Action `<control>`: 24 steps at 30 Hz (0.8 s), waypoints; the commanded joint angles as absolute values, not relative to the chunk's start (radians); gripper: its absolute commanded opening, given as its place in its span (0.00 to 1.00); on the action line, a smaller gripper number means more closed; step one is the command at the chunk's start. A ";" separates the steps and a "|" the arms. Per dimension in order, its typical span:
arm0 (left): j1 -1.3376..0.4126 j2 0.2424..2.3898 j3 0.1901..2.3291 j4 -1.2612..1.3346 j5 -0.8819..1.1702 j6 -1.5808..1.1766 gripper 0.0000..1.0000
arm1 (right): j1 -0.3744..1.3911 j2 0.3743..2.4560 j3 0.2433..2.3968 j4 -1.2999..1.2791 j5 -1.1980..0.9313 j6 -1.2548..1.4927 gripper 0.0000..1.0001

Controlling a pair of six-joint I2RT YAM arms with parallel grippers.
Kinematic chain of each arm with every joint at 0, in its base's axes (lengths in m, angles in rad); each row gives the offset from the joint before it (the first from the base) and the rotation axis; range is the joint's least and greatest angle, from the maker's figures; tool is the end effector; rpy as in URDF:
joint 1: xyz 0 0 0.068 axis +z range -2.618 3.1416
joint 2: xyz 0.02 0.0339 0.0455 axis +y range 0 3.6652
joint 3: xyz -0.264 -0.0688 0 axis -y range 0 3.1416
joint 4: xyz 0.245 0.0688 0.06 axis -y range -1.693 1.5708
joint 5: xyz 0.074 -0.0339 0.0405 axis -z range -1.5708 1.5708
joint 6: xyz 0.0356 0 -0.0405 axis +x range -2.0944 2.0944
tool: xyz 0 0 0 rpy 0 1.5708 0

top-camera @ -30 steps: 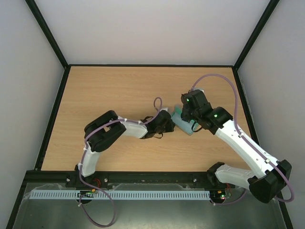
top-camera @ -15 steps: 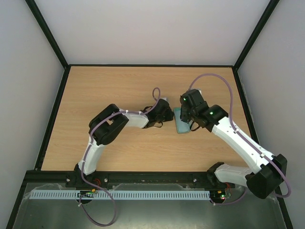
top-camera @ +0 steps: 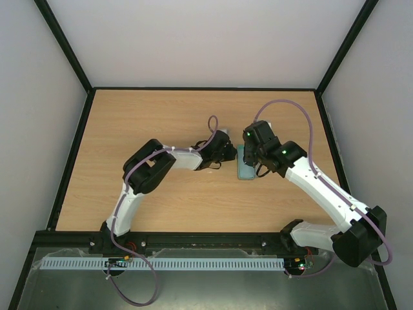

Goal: Organize the sunglasses
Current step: Adjust the sunglasses case at the center of the board, then place the sunglasses in the sunglasses case.

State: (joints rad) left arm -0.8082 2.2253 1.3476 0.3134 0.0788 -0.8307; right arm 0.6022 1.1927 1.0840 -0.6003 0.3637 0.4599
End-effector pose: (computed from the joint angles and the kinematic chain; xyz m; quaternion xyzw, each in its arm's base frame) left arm 0.3267 -0.3460 0.1143 0.0091 0.8755 -0.3757 0.3037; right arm 0.2165 0.1335 0.3221 0.0118 0.8967 0.0664 0.4374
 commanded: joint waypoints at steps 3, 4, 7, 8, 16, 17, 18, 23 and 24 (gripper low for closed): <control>-0.796 2.253 1.363 0.247 0.078 -0.810 0.18 | 0.598 1.192 1.091 -0.610 0.356 0.457 0.02; -0.794 2.243 1.350 0.256 0.078 -0.811 0.18 | 0.598 1.191 1.089 -0.612 0.358 0.458 0.02; -0.779 2.195 1.302 0.266 0.073 -0.811 0.18 | 0.598 1.194 1.089 -0.615 0.361 0.460 0.02; -0.773 2.176 1.279 0.271 0.074 -0.811 0.18 | 0.598 1.196 1.089 -0.614 0.362 0.460 0.02; -0.736 1.966 1.033 0.355 0.077 -0.826 0.21 | 0.597 1.289 1.137 -0.615 0.277 0.445 0.02; -0.734 1.945 1.003 0.368 0.080 -0.829 0.21 | 0.596 1.307 1.140 -0.612 0.274 0.443 0.02; -0.732 1.929 0.974 0.380 0.083 -0.831 0.21 | 0.595 1.326 1.143 -0.610 0.270 0.444 0.02; -0.722 1.870 0.869 0.425 0.107 -0.839 0.21 | 0.595 1.418 1.151 -0.580 0.275 0.451 0.01; -0.720 1.862 0.855 0.430 0.112 -0.839 0.22 | 0.594 1.436 1.154 -0.575 0.283 0.453 0.01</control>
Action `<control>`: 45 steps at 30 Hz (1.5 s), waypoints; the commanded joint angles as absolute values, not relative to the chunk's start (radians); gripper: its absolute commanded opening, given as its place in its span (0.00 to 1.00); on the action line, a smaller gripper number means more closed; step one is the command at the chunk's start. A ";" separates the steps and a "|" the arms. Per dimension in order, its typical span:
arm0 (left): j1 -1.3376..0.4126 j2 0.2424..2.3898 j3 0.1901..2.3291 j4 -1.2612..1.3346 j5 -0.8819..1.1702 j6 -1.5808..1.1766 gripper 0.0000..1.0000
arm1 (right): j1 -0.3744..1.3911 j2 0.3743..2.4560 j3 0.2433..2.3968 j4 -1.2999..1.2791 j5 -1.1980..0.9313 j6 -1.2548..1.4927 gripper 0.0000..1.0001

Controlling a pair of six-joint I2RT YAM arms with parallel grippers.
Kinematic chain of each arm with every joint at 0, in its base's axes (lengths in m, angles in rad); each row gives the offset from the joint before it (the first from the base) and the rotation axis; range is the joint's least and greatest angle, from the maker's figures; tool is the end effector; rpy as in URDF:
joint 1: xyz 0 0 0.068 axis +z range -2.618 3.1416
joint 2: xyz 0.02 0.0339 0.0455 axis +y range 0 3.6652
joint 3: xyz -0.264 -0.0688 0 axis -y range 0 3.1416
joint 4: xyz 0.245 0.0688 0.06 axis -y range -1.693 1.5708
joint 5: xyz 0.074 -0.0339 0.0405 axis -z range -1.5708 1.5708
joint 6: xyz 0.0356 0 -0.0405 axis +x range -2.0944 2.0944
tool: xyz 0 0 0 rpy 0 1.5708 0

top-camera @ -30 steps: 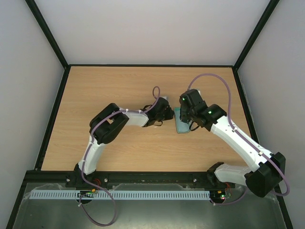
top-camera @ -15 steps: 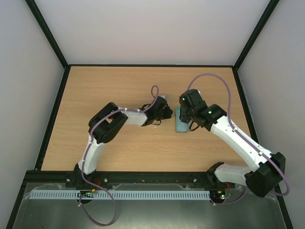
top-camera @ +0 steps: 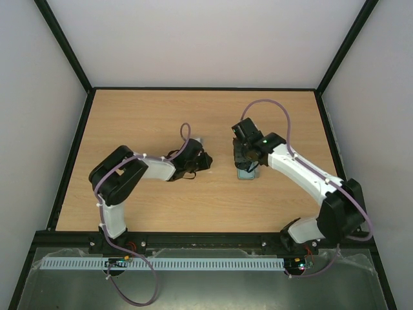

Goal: Organize the sunglasses
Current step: Place the sunglasses in the sunglasses case.

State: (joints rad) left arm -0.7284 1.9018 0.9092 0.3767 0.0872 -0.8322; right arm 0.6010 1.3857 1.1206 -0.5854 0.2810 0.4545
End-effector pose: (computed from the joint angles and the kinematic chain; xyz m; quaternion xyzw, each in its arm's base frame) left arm 0.2810 -0.2548 0.1275 -0.0260 0.8872 -0.3505 0.2990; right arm 0.2488 0.1586 0.2854 -0.0186 0.9278 0.0625 0.3675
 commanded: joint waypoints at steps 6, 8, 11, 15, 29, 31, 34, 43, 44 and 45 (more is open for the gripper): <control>-0.710 1.810 0.788 0.454 0.128 -0.837 0.22 | 0.586 1.536 1.160 -0.543 0.326 0.460 0.01; -0.709 1.799 0.776 0.455 0.130 -0.835 0.22 | 0.583 1.568 1.155 -0.532 0.335 0.462 0.01; -0.709 1.788 0.767 0.457 0.132 -0.834 0.22 | 0.574 1.611 1.143 -0.507 0.333 0.466 0.01; -0.709 1.780 0.758 0.461 0.132 -0.834 0.22 | 0.558 1.661 1.129 -0.477 0.355 0.463 0.01; -0.707 1.787 0.761 0.456 0.125 -0.830 0.22 | 0.511 1.760 1.103 -0.427 0.418 0.436 0.01; -0.707 1.790 0.765 0.454 0.125 -0.830 0.22 | 0.510 1.770 1.099 -0.423 0.419 0.432 0.01; -0.707 1.792 0.772 0.449 0.126 -0.829 0.22 | 0.509 1.780 1.094 -0.417 0.424 0.426 0.01; -0.707 1.792 0.779 0.439 0.123 -0.825 0.22 | 0.508 1.793 1.073 -0.394 0.381 0.409 0.01; -0.707 1.792 0.779 0.439 0.123 -0.824 0.22 | 0.508 1.794 1.072 -0.391 0.374 0.406 0.01; -0.707 1.793 0.779 0.439 0.123 -0.824 0.22 | 0.508 1.794 1.071 -0.391 0.369 0.406 0.01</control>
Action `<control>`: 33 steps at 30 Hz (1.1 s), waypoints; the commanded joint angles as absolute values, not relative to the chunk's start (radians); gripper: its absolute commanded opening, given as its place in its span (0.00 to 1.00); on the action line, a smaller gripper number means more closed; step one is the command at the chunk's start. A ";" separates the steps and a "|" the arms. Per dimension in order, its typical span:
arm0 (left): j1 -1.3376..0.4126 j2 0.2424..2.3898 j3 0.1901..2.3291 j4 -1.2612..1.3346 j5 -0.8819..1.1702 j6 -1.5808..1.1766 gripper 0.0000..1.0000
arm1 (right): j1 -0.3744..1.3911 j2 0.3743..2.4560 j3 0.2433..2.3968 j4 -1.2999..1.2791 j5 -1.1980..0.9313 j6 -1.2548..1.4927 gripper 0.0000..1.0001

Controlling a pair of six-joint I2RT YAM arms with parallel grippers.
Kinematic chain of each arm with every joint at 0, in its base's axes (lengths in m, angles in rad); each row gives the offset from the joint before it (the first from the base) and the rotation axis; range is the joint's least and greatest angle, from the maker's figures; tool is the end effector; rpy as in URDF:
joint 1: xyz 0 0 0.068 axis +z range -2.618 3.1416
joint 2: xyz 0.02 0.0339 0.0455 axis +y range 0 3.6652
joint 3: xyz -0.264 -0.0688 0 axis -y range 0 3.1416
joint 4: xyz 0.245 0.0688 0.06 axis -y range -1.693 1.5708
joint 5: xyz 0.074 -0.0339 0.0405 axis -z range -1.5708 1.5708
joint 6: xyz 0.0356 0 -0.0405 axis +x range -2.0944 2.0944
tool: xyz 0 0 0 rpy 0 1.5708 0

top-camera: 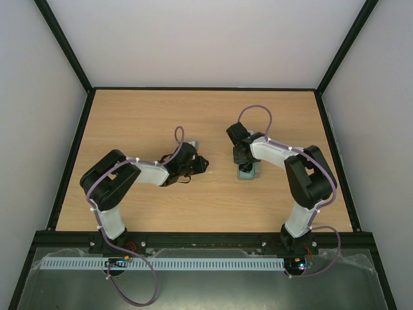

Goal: Organize the sunglasses
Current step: Place the sunglasses in the sunglasses case.

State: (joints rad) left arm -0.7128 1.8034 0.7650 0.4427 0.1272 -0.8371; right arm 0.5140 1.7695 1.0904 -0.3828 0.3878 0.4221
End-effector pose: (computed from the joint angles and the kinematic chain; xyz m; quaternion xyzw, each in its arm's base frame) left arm 0.2599 -0.2306 0.1284 -0.0250 0.8818 -0.3672 0.2947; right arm 0.3136 0.1616 0.1717 0.0048 0.9509 -0.0550 0.3046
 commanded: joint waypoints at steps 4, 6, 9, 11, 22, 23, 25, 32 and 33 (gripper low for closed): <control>-0.707 1.795 0.779 0.439 0.121 -0.824 0.22 | 0.508 1.789 1.065 -0.393 0.354 0.407 0.01; -0.707 1.797 0.782 0.437 0.122 -0.824 0.22 | 0.509 1.780 1.058 -0.396 0.343 0.411 0.01; -0.707 1.797 0.785 0.436 0.122 -0.823 0.22 | 0.508 1.769 1.052 -0.400 0.340 0.417 0.01; -0.707 1.798 0.787 0.436 0.122 -0.824 0.22 | 0.509 1.767 1.048 -0.399 0.331 0.419 0.01; -0.707 1.801 0.784 0.436 0.120 -0.822 0.22 | 0.509 1.773 1.036 -0.395 0.321 0.431 0.01; -0.707 1.800 0.783 0.436 0.120 -0.823 0.21 | 0.509 1.772 1.036 -0.395 0.321 0.431 0.01; -0.707 1.798 0.783 0.436 0.120 -0.824 0.22 | 0.508 1.769 1.039 -0.403 0.325 0.433 0.02; -0.707 1.793 0.784 0.438 0.122 -0.823 0.22 | 0.509 1.692 1.058 -0.447 0.355 0.442 0.19; -0.707 1.794 0.784 0.439 0.124 -0.824 0.22 | 0.509 1.681 1.065 -0.455 0.357 0.442 0.22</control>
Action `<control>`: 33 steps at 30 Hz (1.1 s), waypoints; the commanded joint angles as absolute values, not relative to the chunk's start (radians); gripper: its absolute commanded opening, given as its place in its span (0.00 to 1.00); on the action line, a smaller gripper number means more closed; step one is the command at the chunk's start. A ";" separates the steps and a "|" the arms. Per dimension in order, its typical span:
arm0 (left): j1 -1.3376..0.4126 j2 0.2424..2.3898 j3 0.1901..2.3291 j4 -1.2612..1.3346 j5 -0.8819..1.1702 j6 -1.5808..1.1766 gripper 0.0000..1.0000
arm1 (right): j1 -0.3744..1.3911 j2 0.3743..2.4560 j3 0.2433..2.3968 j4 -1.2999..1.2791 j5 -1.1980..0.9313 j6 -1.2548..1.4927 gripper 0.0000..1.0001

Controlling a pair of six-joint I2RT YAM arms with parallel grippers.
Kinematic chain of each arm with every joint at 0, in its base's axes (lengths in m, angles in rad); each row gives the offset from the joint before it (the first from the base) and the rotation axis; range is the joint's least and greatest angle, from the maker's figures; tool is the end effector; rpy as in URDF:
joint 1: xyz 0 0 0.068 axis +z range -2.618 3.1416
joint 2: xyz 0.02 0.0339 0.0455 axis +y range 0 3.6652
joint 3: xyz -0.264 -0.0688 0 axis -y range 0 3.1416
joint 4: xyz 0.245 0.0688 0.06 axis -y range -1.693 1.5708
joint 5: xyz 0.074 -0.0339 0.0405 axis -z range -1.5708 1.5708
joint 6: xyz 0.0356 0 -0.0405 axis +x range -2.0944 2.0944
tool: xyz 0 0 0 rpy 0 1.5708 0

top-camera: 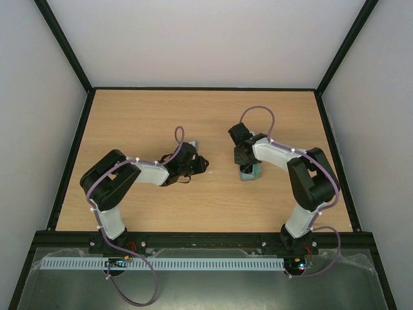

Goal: Organize the sunglasses
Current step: Place the sunglasses in the sunglasses case, then close the sunglasses case at the center of the board.

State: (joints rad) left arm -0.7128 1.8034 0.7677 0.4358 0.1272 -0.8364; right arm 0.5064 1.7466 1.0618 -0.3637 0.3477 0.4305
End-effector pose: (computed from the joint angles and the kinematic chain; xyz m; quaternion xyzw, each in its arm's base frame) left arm 0.2600 -0.2307 0.1285 -0.0249 0.8828 -0.3659 0.2935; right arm 0.3098 0.1579 0.1718 0.0085 0.9525 -0.0343 0.3024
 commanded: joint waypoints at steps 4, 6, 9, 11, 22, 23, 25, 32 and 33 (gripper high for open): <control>-0.707 1.795 0.783 0.442 0.124 -0.825 0.22 | 0.509 1.635 1.077 -0.475 0.354 0.445 0.35; -0.708 1.793 0.782 0.443 0.123 -0.827 0.22 | 0.509 1.619 1.080 -0.485 0.354 0.446 0.37; -0.709 1.792 0.780 0.446 0.124 -0.828 0.22 | 0.513 1.586 1.079 -0.492 0.348 0.452 0.39; -0.709 1.792 0.779 0.446 0.123 -0.828 0.22 | 0.514 1.543 1.070 -0.479 0.346 0.457 0.41; -0.730 1.818 0.827 0.410 0.115 -0.823 0.22 | 0.390 1.409 1.085 -0.461 0.437 0.494 0.44; -0.735 1.821 0.833 0.405 0.114 -0.823 0.22 | 0.364 1.413 1.075 -0.450 0.415 0.497 0.44; -0.745 1.828 0.845 0.395 0.107 -0.821 0.22 | 0.320 1.418 1.042 -0.417 0.374 0.503 0.44; -0.804 1.895 0.909 0.381 0.104 -0.828 0.20 | 0.233 1.459 0.944 -0.316 0.242 0.498 0.42; -0.812 1.912 0.923 0.380 0.106 -0.830 0.20 | 0.232 1.472 0.937 -0.306 0.229 0.497 0.42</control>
